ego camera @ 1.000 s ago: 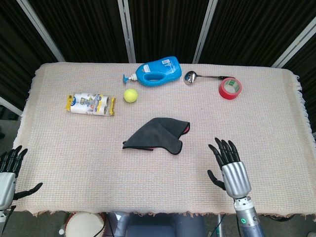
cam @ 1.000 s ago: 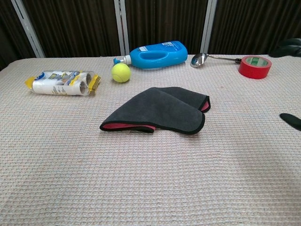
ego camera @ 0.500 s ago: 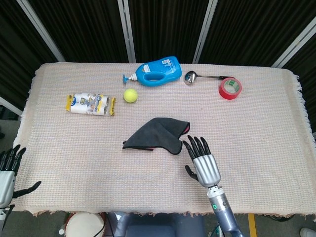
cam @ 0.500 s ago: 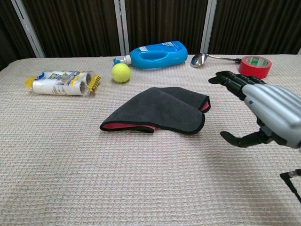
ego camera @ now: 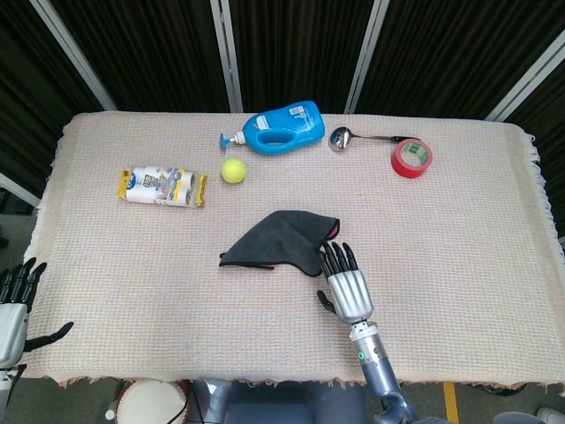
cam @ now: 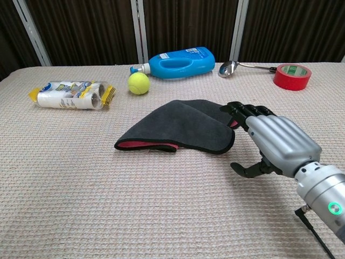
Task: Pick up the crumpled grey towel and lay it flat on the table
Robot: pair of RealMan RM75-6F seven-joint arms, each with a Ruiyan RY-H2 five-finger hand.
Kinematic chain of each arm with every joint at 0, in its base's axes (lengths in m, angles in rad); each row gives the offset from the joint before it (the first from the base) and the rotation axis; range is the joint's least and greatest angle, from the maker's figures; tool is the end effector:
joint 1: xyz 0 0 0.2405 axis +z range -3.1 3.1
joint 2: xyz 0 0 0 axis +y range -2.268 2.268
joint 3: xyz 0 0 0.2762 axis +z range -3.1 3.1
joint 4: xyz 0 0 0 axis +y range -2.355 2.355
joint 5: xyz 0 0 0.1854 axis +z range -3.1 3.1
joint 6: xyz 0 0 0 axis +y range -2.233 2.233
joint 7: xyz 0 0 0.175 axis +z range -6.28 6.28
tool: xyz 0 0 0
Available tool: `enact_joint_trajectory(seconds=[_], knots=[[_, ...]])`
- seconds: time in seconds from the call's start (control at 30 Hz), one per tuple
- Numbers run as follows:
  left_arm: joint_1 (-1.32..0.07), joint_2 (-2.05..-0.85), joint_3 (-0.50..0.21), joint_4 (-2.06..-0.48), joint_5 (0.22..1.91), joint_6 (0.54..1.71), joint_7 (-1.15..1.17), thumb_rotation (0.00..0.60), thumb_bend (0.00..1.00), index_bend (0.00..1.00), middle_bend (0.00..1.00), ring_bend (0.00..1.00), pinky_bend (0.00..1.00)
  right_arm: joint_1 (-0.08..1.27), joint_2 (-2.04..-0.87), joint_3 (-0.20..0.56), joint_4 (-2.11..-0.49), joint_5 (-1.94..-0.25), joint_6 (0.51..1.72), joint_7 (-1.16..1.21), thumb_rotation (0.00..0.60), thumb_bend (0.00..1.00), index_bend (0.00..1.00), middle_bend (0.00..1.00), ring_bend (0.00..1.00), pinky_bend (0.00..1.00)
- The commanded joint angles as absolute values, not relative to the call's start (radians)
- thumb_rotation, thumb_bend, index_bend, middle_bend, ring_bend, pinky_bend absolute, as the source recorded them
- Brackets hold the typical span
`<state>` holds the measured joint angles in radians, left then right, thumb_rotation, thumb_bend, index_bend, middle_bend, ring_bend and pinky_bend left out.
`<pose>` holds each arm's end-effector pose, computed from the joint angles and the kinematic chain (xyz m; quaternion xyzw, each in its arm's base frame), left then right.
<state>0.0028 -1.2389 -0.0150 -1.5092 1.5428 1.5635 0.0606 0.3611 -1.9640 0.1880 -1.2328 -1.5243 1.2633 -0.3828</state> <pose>-0.3369 0.1768 0.1625 -0.5892 -0.3792 -0.3701 0.6100 -0.1737 -0.2850 -0.0714 0.6623 -0.3596 0.4528 0.4765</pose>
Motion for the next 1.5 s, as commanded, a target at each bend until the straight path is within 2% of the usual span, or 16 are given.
enact_joint_trajectory(seconds=[0.03,0.57,0.77,1.03,1.5], knots=[[0.001,-1.240,-0.015,-1.511,1.540,1.560,0.065,0.600,0.07,0.00,0.00,0.00,0.00,0.388,-2.012,0.208,-1.162,-1.508,1.262,-0.376,0.600,0.33,0.00,0.03,0.00,0.04],[-0.002,-1.239,-0.023,-1.521,1.538,1.568,0.076,0.600,0.07,0.00,0.00,0.00,0.00,0.467,-2.139,0.247,-0.945,-1.488,1.290,-0.288,0.600,0.33,0.00,0.03,0.00,0.04],[-0.002,-1.239,-0.020,-1.523,1.542,1.572,0.076,0.600,0.07,0.00,0.00,0.00,0.00,0.489,-2.169,0.250,-0.884,-1.497,1.318,-0.257,0.600,0.33,0.00,0.03,0.01,0.07],[-0.001,-1.238,-0.019,-1.530,1.544,1.575,0.077,0.600,0.07,0.00,0.00,0.00,0.00,0.513,-2.172,0.256,-0.868,-1.520,1.371,-0.231,0.600,0.33,0.00,0.03,0.01,0.07],[-0.002,-1.236,-0.016,-1.535,1.545,1.573,0.075,0.600,0.07,0.00,0.00,0.00,0.00,0.497,-2.182,0.222,-0.827,-1.475,1.329,-0.249,0.600,0.33,0.00,0.03,0.01,0.07]])
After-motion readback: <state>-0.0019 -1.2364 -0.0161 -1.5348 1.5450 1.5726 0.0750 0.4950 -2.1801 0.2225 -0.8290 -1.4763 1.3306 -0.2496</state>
